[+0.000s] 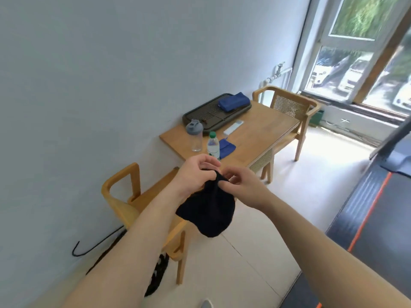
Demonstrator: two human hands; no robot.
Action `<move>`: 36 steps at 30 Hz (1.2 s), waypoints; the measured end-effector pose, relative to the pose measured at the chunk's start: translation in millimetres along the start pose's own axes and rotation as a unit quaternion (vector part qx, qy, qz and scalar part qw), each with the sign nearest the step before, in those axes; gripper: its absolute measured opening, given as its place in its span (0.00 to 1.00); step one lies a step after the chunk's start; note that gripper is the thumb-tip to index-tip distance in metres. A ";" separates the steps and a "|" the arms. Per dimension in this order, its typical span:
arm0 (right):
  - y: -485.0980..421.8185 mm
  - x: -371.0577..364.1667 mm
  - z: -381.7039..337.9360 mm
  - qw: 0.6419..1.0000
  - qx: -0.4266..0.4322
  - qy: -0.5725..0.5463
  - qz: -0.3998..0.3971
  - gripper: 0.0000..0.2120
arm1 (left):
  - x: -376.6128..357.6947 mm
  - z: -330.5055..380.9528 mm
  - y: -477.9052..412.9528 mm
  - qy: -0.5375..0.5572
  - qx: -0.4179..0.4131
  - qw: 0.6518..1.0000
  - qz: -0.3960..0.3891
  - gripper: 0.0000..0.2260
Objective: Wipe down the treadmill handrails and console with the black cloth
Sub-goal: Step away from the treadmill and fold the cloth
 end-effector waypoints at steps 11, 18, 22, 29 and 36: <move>-75.8 56.3 40.0 0.962 -0.160 0.216 0.046 0.13 | -15.0 0.3 -125.2 -0.073 -0.074 0.992 -0.072 0.10; -110.9 114.5 99.0 0.885 -0.442 0.144 -0.029 0.07 | -76.3 5.1 -196.9 -0.249 -0.134 0.957 -0.065 0.09; -131.5 171.9 124.2 0.899 -0.433 0.024 -0.065 0.10 | -104.1 3.5 -249.7 -0.311 -0.109 0.941 -0.081 0.10; -174.7 242.1 149.6 0.897 -0.412 -0.161 -0.001 0.11 | -153.0 13.8 -309.3 -0.338 -0.133 0.928 -0.082 0.10; -208.4 293.1 183.3 0.910 -0.413 0.040 -0.002 0.08 | -172.3 10.9 -371.4 -0.227 -0.074 0.970 -0.043 0.10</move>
Point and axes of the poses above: each hand's wrist, its own y-axis away from the middle knuckle, its own x-axis out of the back of the hand, z = x × y, the point moved 1 cm from there along -y, towards the middle knuckle, and after that the axes turned 6 degrees about -x, right-handed, at the moved point
